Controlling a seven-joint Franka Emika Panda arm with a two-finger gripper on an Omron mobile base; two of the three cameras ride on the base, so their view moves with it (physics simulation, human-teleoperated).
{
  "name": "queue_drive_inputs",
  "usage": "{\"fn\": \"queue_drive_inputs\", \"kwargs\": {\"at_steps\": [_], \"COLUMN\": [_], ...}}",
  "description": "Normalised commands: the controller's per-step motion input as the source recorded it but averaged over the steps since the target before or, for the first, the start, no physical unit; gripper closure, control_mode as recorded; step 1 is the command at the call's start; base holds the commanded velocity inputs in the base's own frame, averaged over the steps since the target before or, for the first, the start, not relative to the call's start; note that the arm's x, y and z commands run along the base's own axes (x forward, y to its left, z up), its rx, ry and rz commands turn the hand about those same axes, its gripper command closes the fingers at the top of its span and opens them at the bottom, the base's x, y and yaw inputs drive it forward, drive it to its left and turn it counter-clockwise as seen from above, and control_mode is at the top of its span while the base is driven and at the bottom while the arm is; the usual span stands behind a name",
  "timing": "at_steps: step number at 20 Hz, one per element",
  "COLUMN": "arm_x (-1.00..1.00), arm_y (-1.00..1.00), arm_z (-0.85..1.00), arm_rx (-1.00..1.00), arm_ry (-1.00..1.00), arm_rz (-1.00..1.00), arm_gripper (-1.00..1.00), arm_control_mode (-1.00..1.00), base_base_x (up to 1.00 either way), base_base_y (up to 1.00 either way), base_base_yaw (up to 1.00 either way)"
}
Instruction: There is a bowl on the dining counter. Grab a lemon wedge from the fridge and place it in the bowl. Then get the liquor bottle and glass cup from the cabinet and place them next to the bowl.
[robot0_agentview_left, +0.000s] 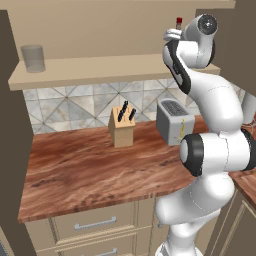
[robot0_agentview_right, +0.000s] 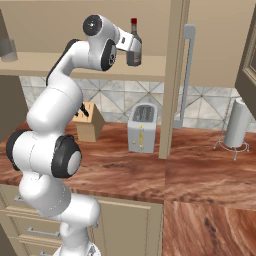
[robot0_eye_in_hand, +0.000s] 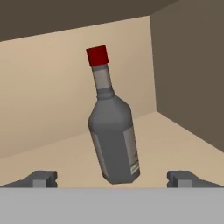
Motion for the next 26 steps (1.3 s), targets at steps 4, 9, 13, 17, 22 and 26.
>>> {"fn": "queue_drive_inputs", "kwargs": {"at_steps": [4, 9, 13, 17, 22, 26], "arm_x": [0.29, 0.28, 0.22, 0.29, 0.27, 0.26], "arm_y": [0.0, 0.0, -0.07, -0.08, -0.09, -0.11], "arm_z": [-0.13, -0.12, -0.04, -0.04, -0.04, -0.03], "arm_rx": [0.0, 0.0, 0.0, 0.0, 0.0, 0.0], "arm_ry": [0.0, 0.0, 0.0, 0.0, 0.0, 0.0], "arm_rz": [0.0, 0.0, 0.0, 0.0, 0.0, 0.0], "arm_gripper": [-1.0, -1.0, -1.0, -1.0, -1.0, -1.0], "arm_control_mode": [-1.0, -1.0, -1.0, -1.0, -1.0, -1.0], "base_base_x": [0.0, 0.0, 0.0, 0.0, 0.0, 0.0], "base_base_y": [0.0, 0.0, 0.0, 0.0, 0.0, 0.0], "base_base_yaw": [0.0, 0.0, 0.0, 0.0, 0.0, 0.0]}}
